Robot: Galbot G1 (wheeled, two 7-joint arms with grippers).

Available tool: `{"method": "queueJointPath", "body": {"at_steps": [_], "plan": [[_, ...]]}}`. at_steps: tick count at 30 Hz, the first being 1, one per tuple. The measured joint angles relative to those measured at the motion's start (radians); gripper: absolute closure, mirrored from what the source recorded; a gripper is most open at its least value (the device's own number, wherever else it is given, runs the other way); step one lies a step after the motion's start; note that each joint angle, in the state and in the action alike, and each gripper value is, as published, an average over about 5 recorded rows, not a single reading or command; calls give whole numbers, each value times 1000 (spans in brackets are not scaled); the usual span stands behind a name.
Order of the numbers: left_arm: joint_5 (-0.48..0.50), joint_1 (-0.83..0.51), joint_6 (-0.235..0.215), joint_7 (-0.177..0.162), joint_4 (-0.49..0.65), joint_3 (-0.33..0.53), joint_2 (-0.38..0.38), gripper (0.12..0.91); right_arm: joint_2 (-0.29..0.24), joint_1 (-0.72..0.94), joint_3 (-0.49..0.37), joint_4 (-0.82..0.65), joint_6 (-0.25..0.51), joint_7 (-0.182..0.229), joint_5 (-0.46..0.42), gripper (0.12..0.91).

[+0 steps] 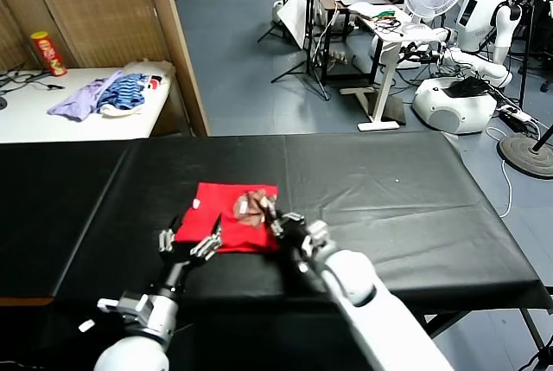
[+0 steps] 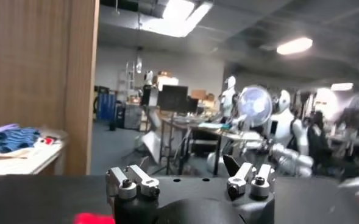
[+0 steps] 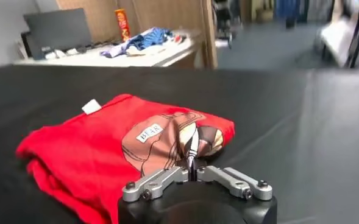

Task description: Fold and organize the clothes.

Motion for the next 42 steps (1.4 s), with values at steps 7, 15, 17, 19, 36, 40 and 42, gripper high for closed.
{"method": "queueJointPath", "body": {"at_steps": [7,15,17,19,36,40,42], "plan": [[10,11,-50,-17,39,-37,17,232,-151,-62,29,56,244,-14,-127,373],[13,62,-45,-57,17,-69,34,232,-184,-246,115,212,302,118,-91,228],[11,94,-58,-67,7,-79,39,232,-182,-310,144,259,307,155,-76,228],[10,134,-74,-74,1,-89,42,232,-178,-380,173,303,310,190,-64,227],[-123,461,26,-201,-122,-165,91,232,-97,-848,248,581,190,506,-60,227],[-123,478,88,-190,-168,-178,98,232,-94,-890,247,602,185,516,-60,227],[-121,479,108,-184,-182,-180,98,232,-93,-902,247,608,184,518,-60,227]]}}
